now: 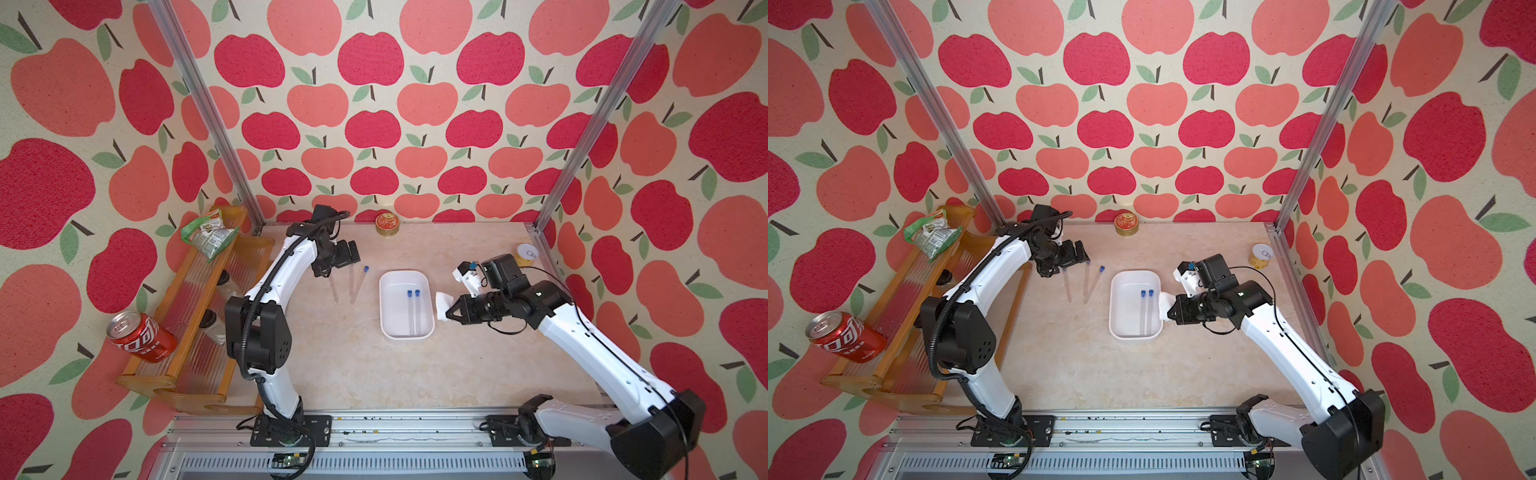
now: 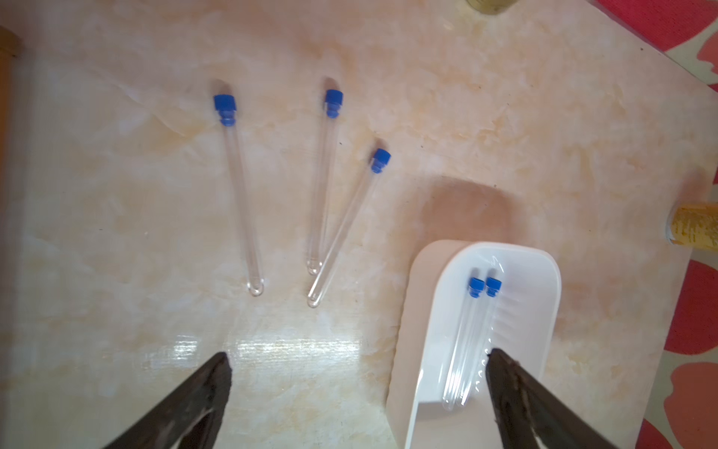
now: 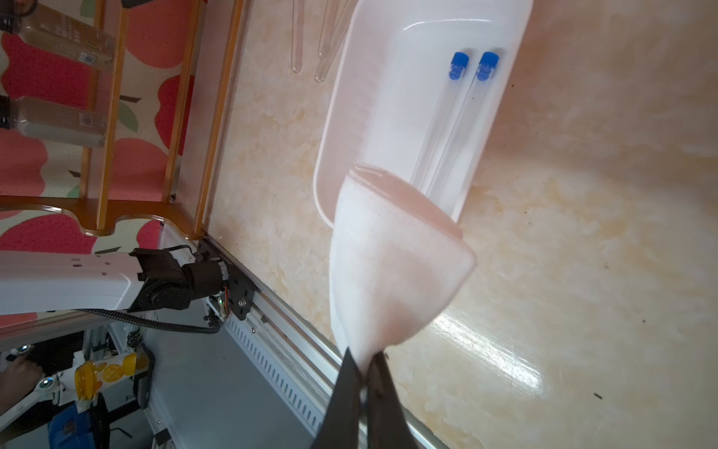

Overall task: Wipe the exteriors of test tubes
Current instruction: Pick up the test tube at the center of the board.

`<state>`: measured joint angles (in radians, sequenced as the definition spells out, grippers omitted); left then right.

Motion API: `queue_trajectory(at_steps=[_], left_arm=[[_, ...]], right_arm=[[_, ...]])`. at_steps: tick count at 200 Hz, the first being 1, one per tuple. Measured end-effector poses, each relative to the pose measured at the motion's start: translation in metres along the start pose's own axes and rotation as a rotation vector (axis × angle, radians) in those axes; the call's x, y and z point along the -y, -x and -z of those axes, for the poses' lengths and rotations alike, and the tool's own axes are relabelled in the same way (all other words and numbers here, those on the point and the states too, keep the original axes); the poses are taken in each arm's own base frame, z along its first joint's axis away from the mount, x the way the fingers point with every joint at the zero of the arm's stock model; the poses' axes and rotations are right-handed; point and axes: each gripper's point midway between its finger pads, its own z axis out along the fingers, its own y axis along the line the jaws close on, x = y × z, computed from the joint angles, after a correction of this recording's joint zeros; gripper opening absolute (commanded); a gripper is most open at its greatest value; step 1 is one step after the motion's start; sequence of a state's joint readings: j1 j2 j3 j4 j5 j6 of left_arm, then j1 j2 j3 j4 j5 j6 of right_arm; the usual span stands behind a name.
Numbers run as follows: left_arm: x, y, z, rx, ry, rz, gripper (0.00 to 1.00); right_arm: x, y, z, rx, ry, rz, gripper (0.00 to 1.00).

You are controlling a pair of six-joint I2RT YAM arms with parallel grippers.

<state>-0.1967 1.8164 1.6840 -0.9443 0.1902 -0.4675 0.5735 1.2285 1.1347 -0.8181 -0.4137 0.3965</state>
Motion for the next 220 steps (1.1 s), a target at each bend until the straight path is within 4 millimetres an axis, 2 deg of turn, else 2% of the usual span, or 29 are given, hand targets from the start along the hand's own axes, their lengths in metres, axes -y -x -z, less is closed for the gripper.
queue_trajectory(at_steps=[12,34,69,113,166,220], left_arm=[[-0.015,0.01,-0.007,-0.005,0.03,0.023,1.0],[-0.036,0.029,-0.027,-0.023,0.083,0.056,0.92],[-0.057,0.044,-0.066,-0.08,0.139,0.066,0.78],[-0.069,0.051,-0.1,-0.128,0.163,0.071,0.62],[-0.076,0.063,-0.119,-0.137,0.179,0.077,0.5],[-0.081,0.064,-0.138,-0.164,0.209,0.075,0.43]], right_arm=[[-0.001,0.009,-0.009,-0.017,0.011,0.002,0.0],[-0.003,0.025,-0.023,-0.026,0.028,0.017,0.0],[-0.001,0.037,-0.04,-0.041,0.043,0.024,0.0],[0.002,0.043,-0.052,-0.056,0.049,0.033,0.0],[0.009,0.039,-0.066,-0.097,0.05,0.023,0.0],[0.013,0.04,-0.067,-0.097,0.046,0.024,0.0]])
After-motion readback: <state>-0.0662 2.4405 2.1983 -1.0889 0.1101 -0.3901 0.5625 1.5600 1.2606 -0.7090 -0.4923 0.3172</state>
